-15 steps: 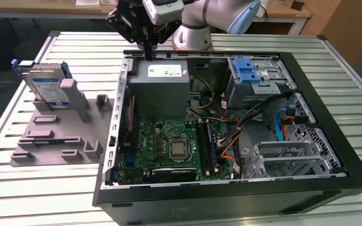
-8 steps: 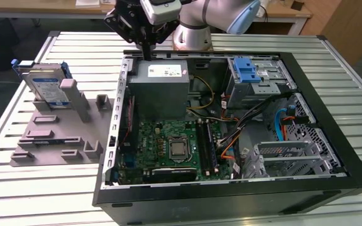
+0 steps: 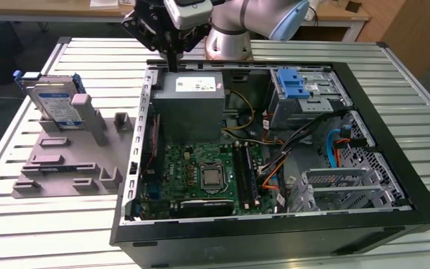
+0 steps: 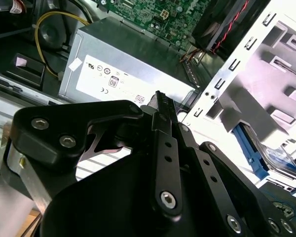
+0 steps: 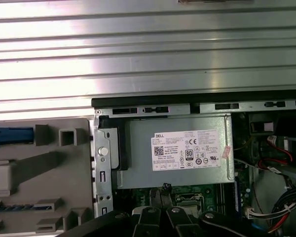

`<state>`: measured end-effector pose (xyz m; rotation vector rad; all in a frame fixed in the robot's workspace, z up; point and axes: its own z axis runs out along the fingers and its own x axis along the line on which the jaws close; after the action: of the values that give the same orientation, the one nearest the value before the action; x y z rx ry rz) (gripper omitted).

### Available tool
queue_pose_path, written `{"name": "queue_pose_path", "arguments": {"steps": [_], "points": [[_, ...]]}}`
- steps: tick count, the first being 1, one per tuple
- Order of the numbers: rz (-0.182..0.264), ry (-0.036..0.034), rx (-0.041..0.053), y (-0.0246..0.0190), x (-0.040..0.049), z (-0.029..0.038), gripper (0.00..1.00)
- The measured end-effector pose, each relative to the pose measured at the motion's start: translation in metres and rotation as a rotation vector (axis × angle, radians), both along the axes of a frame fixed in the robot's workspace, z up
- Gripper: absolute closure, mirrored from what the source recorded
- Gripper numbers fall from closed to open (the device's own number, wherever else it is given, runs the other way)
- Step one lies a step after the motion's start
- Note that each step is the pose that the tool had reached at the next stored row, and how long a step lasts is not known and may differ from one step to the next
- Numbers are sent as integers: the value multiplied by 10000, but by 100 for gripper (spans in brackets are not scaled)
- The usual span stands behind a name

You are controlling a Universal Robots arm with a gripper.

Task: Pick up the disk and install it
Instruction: 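Reach for the disk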

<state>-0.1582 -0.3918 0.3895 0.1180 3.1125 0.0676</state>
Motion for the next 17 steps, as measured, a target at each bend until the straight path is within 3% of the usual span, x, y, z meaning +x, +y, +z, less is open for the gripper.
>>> {"name": "queue_pose_path", "arguments": {"steps": [17], "points": [[0, -1, 1, 16, -87, -9, 89]]}}
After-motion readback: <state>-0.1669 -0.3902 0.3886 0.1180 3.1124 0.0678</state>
